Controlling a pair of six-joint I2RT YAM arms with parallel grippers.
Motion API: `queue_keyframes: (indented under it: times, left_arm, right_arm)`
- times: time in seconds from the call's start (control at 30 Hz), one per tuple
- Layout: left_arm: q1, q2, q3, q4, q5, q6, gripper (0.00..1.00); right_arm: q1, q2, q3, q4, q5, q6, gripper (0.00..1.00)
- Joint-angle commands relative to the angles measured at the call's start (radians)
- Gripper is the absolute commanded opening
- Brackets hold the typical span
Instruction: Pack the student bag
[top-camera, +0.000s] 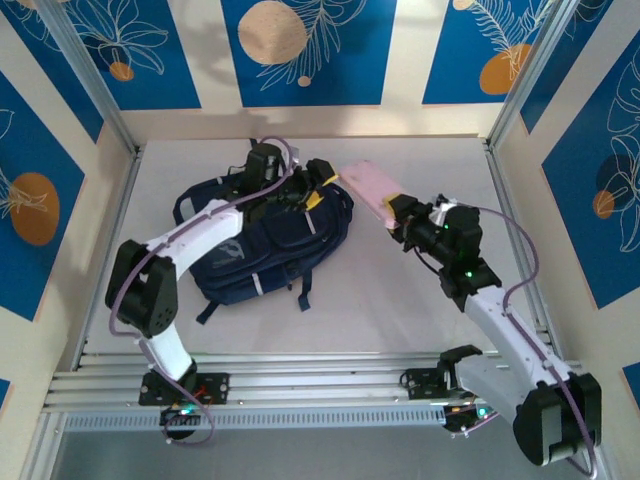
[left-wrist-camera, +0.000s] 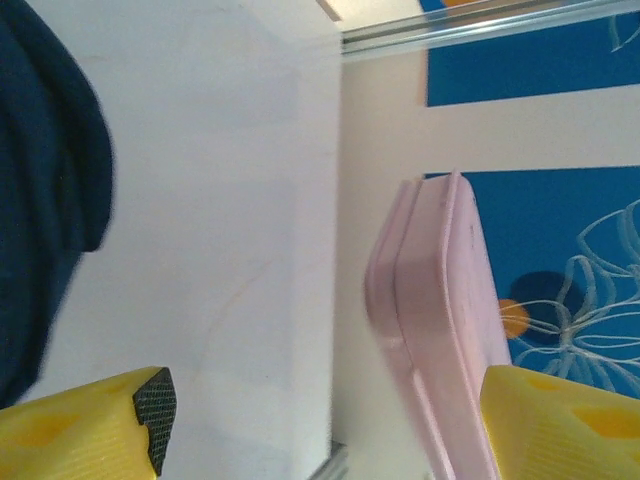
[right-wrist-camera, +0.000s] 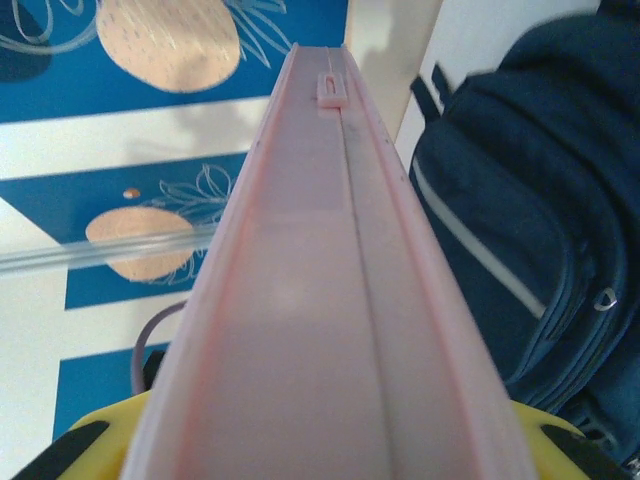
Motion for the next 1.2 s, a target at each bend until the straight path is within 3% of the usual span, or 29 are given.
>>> queue_keyframes:
  times: [0.0, 0.23, 0.77, 0.93, 1.17]
  left_arm:
    - [0.021, -0.051, 0.074, -0.273, -0.096, 0.276, 0.8]
    - [0.053, 0.07, 0.194, -0.439, -0.131, 0.41, 0.79]
    - [0.109, 0.288, 0.332, -0.487, -0.135, 0.422, 0.69]
    - [0.109, 0.334, 0.36, -0.47, -0.122, 0.416, 0.6]
    - [0.104, 0.375, 0.391, -0.437, -0.081, 0.402, 0.39]
  right_arm:
    - [-0.065, -0.062, -0.046, -0.045, -0.03, -0.07, 0.27]
    - [-0.174, -0.121, -0.124, -0.081, -0.113, -0.098, 0.27]
    - [-0.288, -0.19, -0.154, -0.178, -0.174, -0.163, 0.26]
    - [-0.288, -0.185, -0.144, -0.184, -0.172, -0.178, 0.26]
    - [-0.288, -0.174, -0.172, -0.168, -0.174, -0.182, 0.24]
